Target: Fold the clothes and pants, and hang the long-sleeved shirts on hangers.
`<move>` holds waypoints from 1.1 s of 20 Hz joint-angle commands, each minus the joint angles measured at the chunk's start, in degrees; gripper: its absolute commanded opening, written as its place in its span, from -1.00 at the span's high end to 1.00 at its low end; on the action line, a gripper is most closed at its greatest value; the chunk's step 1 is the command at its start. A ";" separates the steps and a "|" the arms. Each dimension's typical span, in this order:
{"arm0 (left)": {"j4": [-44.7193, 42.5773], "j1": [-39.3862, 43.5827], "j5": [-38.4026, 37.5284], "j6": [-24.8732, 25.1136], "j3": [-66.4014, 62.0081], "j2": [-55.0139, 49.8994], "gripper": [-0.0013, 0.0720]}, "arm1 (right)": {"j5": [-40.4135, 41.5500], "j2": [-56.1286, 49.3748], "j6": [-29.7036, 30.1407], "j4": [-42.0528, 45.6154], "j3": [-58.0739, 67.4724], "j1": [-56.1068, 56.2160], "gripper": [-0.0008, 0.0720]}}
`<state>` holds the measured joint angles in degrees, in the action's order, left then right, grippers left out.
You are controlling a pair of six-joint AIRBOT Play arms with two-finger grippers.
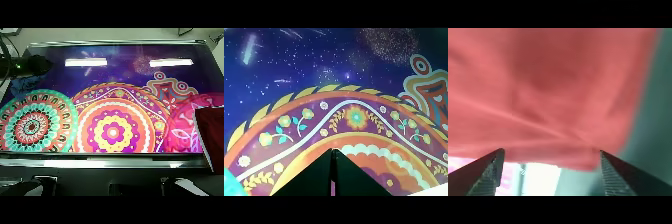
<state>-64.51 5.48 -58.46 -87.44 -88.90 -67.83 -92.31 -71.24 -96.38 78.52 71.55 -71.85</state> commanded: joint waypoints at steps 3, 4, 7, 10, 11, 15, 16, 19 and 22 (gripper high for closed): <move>-3.19 0.07 11.69 3.30 -7.04 -0.15 0.90 | 23.12 0.17 10.25 -27.52 21.51 5.68 -0.83; -8.13 0.26 13.99 2.21 -8.63 -0.66 0.90 | 27.28 0.20 12.41 -27.85 26.51 10.32 -0.83; -29.09 0.31 7.89 -11.06 -9.79 -4.46 0.90 | 29.59 0.07 9.99 -21.35 32.13 30.93 -0.83; -31.43 -0.15 -14.32 -13.14 -7.67 -11.87 -0.53 | 13.94 -4.28 3.08 -7.82 27.50 52.68 -0.84; -28.22 -0.15 -22.49 -12.70 -5.53 -14.45 -0.97 | 8.85 -6.43 1.84 -6.08 24.24 57.64 -0.90; -22.82 2.32 -18.08 -8.15 12.81 -9.88 -0.99 | 6.43 -9.09 0.15 -4.00 9.97 69.77 -0.89; -23.78 2.86 -13.18 -9.05 17.07 -6.58 -0.99 | 7.72 -9.05 -0.15 -1.36 8.79 71.32 -0.89; -24.46 2.75 -10.05 -9.05 21.24 -1.97 -0.99 | 8.28 -9.05 -0.07 1.42 8.55 72.59 -0.89; -24.41 2.82 -9.86 -9.05 21.24 -2.25 -0.99 | 8.28 -9.05 -0.07 1.44 8.55 72.59 -0.89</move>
<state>-88.53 8.10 -69.80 -96.29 -69.89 -71.33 -83.81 -80.12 -96.09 78.30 80.97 -0.58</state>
